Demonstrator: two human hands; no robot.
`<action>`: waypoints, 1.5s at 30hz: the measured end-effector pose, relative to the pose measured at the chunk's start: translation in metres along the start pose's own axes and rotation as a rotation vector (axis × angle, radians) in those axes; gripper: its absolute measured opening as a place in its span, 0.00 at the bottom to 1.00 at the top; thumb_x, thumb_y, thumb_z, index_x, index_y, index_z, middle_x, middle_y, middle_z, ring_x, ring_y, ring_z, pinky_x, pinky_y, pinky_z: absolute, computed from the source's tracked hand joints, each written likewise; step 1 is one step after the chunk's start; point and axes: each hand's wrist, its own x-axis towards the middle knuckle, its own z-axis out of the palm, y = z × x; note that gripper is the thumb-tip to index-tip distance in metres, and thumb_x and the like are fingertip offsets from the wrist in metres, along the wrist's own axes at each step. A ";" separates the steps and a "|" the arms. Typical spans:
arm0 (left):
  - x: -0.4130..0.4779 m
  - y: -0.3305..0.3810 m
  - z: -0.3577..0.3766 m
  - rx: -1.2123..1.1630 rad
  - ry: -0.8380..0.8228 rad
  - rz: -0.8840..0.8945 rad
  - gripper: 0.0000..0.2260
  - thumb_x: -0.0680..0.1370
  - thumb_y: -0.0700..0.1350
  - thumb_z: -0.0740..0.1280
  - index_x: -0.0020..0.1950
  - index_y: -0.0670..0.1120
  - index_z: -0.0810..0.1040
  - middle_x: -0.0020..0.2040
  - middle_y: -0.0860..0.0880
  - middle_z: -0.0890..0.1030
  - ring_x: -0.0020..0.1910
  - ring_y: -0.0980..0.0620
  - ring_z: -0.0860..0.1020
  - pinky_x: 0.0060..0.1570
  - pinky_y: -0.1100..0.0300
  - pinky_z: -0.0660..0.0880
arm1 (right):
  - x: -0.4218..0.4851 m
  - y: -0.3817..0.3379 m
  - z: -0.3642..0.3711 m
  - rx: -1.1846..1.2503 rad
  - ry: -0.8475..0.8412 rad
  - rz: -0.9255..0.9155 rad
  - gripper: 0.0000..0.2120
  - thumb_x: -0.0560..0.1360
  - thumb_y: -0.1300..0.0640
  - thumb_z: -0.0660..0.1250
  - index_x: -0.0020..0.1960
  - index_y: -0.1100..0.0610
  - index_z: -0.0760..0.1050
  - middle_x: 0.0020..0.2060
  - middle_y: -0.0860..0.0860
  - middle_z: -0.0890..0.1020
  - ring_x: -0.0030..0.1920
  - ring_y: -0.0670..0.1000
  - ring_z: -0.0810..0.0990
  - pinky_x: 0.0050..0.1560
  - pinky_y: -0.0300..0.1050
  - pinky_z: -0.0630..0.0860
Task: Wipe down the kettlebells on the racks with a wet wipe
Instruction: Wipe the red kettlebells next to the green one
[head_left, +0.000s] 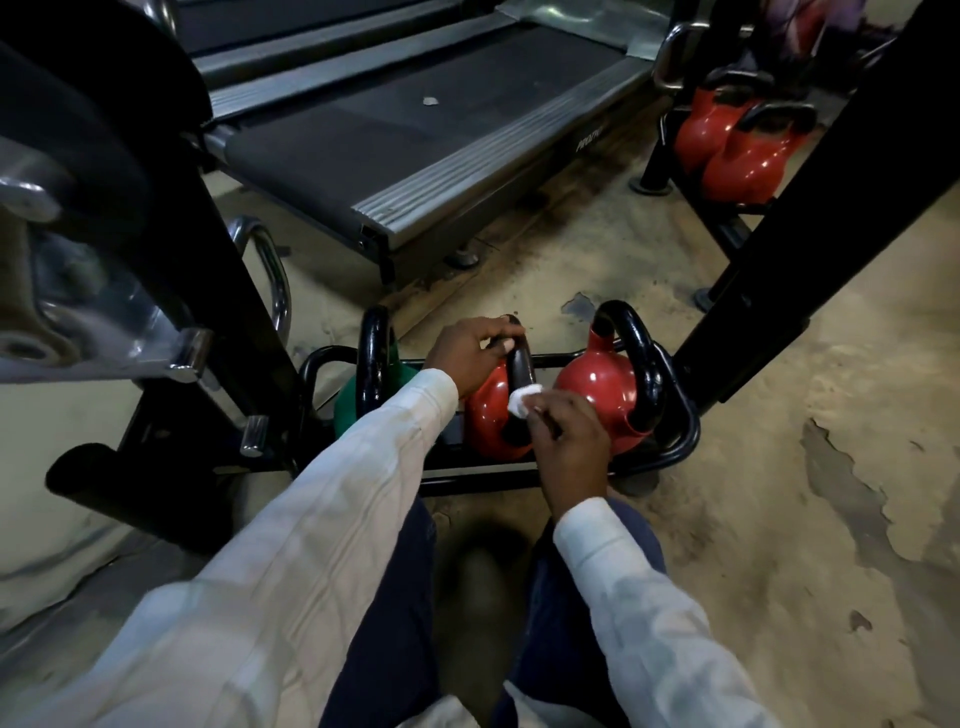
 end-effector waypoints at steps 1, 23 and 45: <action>-0.007 -0.002 0.001 -0.061 0.064 -0.023 0.11 0.77 0.41 0.68 0.55 0.54 0.83 0.57 0.55 0.82 0.58 0.57 0.78 0.65 0.58 0.71 | 0.014 -0.005 0.002 0.003 -0.008 0.010 0.06 0.76 0.58 0.70 0.51 0.53 0.83 0.52 0.48 0.82 0.53 0.45 0.79 0.57 0.40 0.75; -0.104 -0.020 0.045 0.512 0.096 0.582 0.19 0.61 0.36 0.76 0.51 0.42 0.84 0.54 0.41 0.81 0.44 0.40 0.79 0.38 0.54 0.78 | 0.105 -0.041 0.010 -0.594 -0.507 -0.119 0.07 0.69 0.58 0.75 0.46 0.50 0.82 0.51 0.57 0.76 0.50 0.57 0.78 0.51 0.46 0.76; -0.068 -0.029 0.030 0.353 0.090 0.494 0.14 0.77 0.51 0.65 0.63 0.52 0.78 0.67 0.47 0.75 0.66 0.42 0.71 0.59 0.45 0.74 | 0.191 -0.047 0.028 -0.445 -0.577 0.120 0.03 0.67 0.54 0.77 0.39 0.52 0.83 0.40 0.48 0.84 0.45 0.49 0.81 0.50 0.42 0.78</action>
